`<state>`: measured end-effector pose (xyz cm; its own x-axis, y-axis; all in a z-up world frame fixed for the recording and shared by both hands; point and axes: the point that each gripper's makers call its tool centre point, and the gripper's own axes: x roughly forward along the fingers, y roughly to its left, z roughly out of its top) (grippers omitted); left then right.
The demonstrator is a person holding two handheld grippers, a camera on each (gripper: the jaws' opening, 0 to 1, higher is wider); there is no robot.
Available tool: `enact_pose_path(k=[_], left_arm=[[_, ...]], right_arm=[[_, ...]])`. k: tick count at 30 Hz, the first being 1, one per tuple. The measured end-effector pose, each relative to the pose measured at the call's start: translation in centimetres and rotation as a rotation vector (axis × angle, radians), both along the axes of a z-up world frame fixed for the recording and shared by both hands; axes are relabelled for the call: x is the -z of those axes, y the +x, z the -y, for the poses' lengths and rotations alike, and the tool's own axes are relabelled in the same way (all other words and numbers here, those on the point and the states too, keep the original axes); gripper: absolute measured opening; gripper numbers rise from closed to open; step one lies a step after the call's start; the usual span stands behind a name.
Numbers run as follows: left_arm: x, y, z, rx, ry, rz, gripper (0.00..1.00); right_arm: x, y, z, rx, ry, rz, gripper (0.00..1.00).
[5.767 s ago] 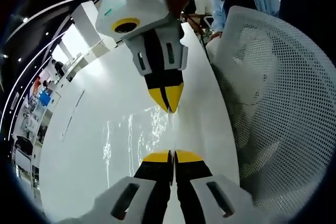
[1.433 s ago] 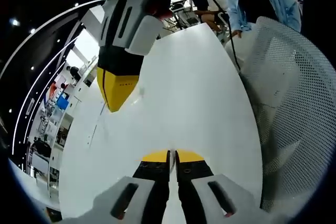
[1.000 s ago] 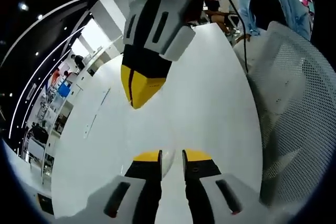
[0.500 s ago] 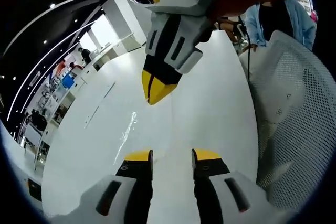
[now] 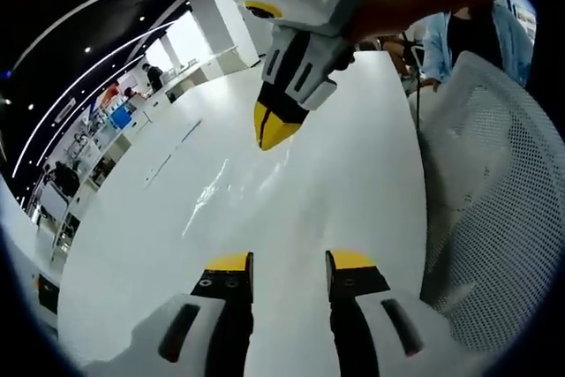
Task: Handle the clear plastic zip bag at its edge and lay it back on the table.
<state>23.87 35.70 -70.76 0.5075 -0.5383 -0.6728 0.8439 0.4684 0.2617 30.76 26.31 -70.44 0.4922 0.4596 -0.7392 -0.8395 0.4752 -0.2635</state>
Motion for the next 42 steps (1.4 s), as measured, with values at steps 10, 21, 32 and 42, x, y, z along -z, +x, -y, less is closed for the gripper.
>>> enact_pose_path(k=[10, 21, 32, 42], left_arm=[[0.0, -0.4, -1.6, -0.082, -0.053, -0.021, 0.39], [-0.2, -0.5, -3.0, -0.128, -0.071, -0.017, 0.38], [0.0, -0.4, -4.1, -0.165, -0.087, -0.023, 0.37], [-0.2, -0.3, -4.2, -0.181, -0.098, -0.025, 0.36]], right_arm=[[0.8, 1.7, 0.6, 0.038, -0.027, 0.015, 0.0], [0.9, 3.7, 1.2, 0.118, -0.049, 0.044, 0.0], [1.6, 5.6, 1.4, 0.149, -0.065, 0.039, 0.0], [2.8, 6.5, 1.4, 0.174, -0.099, 0.018, 0.0]])
